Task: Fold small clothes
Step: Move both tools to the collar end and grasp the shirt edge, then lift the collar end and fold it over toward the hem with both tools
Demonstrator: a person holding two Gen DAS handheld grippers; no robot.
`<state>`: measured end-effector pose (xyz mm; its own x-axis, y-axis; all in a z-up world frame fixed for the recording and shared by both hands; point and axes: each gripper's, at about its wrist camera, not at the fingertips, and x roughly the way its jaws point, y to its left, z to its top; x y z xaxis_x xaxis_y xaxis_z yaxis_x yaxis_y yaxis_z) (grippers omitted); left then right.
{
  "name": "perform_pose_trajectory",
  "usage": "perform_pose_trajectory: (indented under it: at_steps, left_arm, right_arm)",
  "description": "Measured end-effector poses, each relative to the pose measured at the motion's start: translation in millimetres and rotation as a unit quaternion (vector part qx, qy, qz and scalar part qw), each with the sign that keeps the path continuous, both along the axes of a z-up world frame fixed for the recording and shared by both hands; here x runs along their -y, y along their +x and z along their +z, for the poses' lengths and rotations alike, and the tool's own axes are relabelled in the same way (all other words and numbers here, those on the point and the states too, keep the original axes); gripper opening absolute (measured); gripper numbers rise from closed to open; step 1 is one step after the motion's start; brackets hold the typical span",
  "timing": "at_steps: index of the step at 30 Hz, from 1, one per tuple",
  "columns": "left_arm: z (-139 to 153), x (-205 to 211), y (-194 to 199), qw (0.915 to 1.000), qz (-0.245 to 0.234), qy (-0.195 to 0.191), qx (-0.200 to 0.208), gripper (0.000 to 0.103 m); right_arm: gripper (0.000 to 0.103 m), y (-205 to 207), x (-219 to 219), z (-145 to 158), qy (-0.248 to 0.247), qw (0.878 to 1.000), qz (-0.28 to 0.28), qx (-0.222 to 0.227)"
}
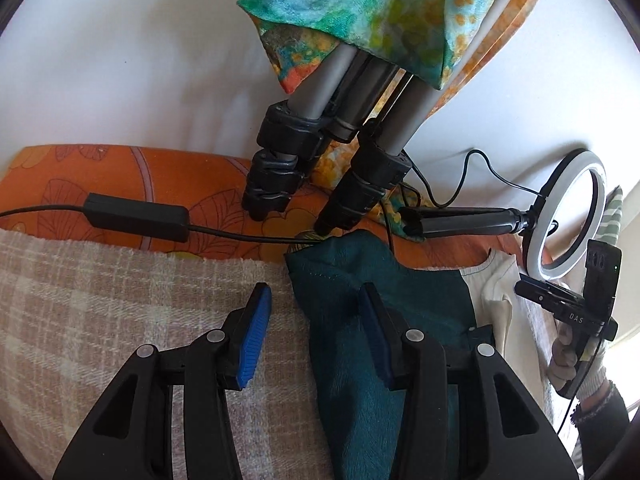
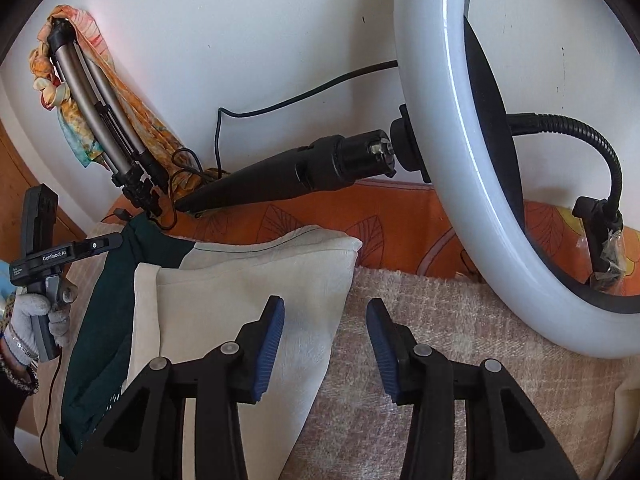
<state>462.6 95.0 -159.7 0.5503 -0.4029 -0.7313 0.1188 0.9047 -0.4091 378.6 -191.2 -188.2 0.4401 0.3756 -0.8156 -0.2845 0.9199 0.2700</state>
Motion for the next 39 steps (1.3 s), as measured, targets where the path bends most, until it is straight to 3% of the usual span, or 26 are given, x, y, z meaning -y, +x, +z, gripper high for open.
perform_pose_trajectory:
  at_steps: [3,7,9,11,12,13,16,29,39]
  left_arm:
    - [1,5,4,0.9999,-0.004,0.009,0.007,0.044]
    - [2,15,6,0.9990,-0.004,0.042,0.017,0.043]
    - [2,23,7,0.9973,-0.004,0.071,0.019,0.036]
    - [3,33,8,0.9931,-0.011,0.114,0.025,0.017]
    - [2,35,8,0.9928,-0.014,0.116,0.027,0.012]
    - [2,36,8,0.9929,-0.013,0.115,0.030,0.010]
    - [5,35,6,0.9940,-0.013,0.102,0.036,0.004]
    - [43,27,-25,0.9960,-0.022,0.046,0.073,0.002]
    - [77,34,-65,0.9937,-0.033,0.041,0.099,0.002]
  right_arm:
    - [0.043,7,-6,-1,-0.008,1.000,0.007,0.002]
    - [0.034,12,-14,1,-0.013,1.000,0.015,0.007]
    - [0.025,14,-19,-1,-0.023,1.000,0.015,0.006]
    - [0.018,14,-24,-2,-0.038,0.999,0.016,0.006]
    - [0.013,14,-25,-1,-0.043,0.999,0.018,0.008]
    - [0.007,13,-27,0,-0.046,0.999,0.020,0.010]
    - [0.001,12,-29,6,-0.056,0.998,0.023,0.019]
    - [0.000,-12,-24,56,-0.042,0.997,0.045,0.056]
    - [0.000,-45,-19,100,-0.034,0.995,0.055,0.076]
